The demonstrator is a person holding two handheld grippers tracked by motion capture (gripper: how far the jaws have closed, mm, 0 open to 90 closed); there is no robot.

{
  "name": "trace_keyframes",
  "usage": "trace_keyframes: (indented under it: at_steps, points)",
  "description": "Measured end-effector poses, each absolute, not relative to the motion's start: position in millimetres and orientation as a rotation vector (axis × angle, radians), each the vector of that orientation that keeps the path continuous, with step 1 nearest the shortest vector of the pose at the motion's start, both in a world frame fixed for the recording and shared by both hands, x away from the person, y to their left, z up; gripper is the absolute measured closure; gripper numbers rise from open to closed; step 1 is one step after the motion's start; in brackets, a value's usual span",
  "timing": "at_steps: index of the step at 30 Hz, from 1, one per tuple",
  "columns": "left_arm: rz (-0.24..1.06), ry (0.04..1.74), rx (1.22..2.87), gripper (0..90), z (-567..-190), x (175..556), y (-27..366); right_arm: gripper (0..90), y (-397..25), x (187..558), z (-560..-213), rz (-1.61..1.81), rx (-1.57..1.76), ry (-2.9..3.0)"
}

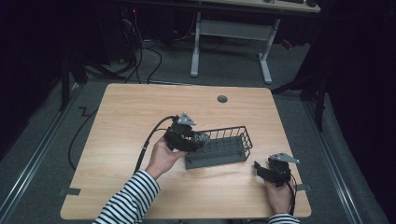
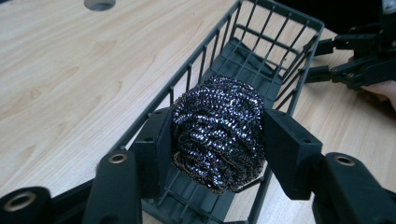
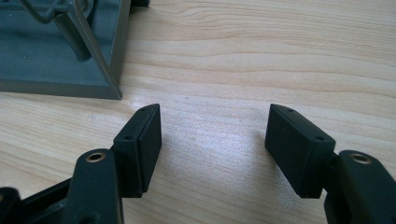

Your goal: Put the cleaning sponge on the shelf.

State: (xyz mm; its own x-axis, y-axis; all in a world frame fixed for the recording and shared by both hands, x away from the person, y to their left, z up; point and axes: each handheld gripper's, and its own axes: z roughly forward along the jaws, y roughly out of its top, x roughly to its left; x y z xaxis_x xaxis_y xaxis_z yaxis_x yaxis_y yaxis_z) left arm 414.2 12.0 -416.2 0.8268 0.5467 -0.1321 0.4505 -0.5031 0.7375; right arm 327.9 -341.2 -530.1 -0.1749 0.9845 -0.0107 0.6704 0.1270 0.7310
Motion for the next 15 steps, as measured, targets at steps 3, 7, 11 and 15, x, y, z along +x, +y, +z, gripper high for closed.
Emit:
trace_keyframes:
  at_steps: [3, 7, 11, 15]
  points:
    - [0.156, 0.724, 2.191, 45.4, -420.7, 414.2, 8.8, 36.5, -341.2, 327.9, -530.1, 0.819, 1.592, 1.908]
    - [0.157, 0.729, 2.203, 45.0, -427.4, 416.3, 5.2, 36.5, -341.3, 327.9, -530.1, 0.820, 1.592, 1.908]
    - [0.163, 0.738, 2.216, 44.3, -431.9, 417.2, 2.7, 36.5, -341.2, 327.9, -530.1, 0.820, 1.591, 1.908]
    - [0.179, 0.735, 2.227, 43.1, -433.6, 416.4, 0.1, 36.4, -341.2, 327.9, -530.1, 0.819, 1.591, 1.908]
